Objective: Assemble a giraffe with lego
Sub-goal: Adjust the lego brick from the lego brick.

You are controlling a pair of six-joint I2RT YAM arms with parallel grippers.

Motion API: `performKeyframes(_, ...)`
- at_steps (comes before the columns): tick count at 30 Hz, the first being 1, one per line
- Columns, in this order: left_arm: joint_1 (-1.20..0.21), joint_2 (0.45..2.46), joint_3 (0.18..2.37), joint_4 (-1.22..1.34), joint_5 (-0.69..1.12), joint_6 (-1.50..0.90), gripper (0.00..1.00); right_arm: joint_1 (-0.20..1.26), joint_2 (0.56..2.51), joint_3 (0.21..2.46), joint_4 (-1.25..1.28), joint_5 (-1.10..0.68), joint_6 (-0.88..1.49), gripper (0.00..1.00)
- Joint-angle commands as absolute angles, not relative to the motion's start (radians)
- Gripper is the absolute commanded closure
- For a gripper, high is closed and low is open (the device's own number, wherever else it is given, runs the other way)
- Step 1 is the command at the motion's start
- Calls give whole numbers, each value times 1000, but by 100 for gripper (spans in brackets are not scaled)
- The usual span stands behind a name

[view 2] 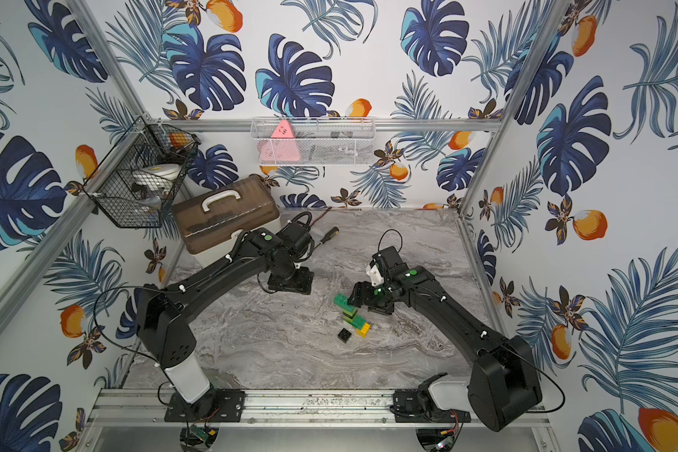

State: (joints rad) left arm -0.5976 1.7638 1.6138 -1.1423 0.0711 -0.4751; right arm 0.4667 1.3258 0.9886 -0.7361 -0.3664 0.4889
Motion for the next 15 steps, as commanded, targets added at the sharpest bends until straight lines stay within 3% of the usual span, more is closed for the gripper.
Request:
performKeyframes(1, -595, 1761, 1615, -1138, 71, -466, 22, 468, 1333, 982, -760, -326, 483, 29)
performKeyframes(15, -595, 1799, 1651, -1129, 87, -454, 22, 465, 1332, 980, -832, -272, 486, 46)
